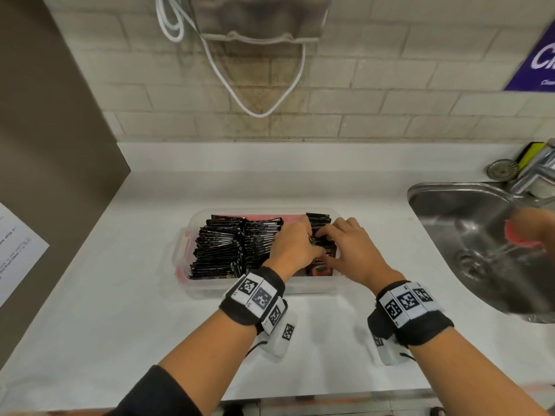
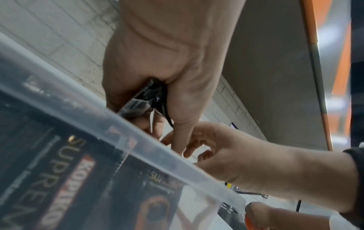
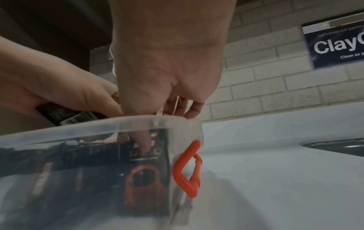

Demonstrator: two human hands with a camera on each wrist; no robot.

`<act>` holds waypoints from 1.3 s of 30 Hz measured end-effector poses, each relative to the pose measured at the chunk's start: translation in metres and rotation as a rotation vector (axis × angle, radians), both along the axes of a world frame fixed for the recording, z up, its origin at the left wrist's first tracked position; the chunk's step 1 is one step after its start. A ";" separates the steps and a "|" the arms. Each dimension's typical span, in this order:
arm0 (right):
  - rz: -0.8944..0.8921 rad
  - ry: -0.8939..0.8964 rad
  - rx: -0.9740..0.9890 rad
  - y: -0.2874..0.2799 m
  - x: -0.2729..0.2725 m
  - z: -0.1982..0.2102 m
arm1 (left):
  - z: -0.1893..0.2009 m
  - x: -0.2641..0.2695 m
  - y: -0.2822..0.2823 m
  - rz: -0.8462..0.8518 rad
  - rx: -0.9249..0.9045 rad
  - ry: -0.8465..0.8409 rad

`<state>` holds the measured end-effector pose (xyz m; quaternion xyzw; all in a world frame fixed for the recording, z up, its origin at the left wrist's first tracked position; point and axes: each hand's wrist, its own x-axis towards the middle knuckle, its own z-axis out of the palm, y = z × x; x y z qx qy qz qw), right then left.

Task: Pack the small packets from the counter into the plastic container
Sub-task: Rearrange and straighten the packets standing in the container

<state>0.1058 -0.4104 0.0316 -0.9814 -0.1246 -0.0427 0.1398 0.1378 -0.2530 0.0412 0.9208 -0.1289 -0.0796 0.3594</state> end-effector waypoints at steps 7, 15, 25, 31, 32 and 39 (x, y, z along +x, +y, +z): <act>-0.029 -0.017 0.041 -0.002 0.001 -0.008 | 0.033 0.010 0.017 0.013 -0.446 0.283; -0.005 0.008 0.434 -0.002 -0.003 0.002 | 0.031 0.006 0.012 -0.046 -0.489 0.275; 0.017 0.068 0.426 -0.004 -0.005 0.003 | 0.008 -0.002 0.005 0.023 -0.340 0.057; -0.015 0.072 0.272 -0.006 -0.001 -0.004 | 0.001 -0.004 -0.003 0.034 -0.299 0.082; -0.024 0.066 0.248 -0.006 -0.001 -0.004 | 0.002 -0.004 -0.004 0.093 -0.363 0.125; -0.088 0.004 0.027 0.000 0.000 -0.005 | 0.013 0.002 -0.012 0.161 -0.688 0.577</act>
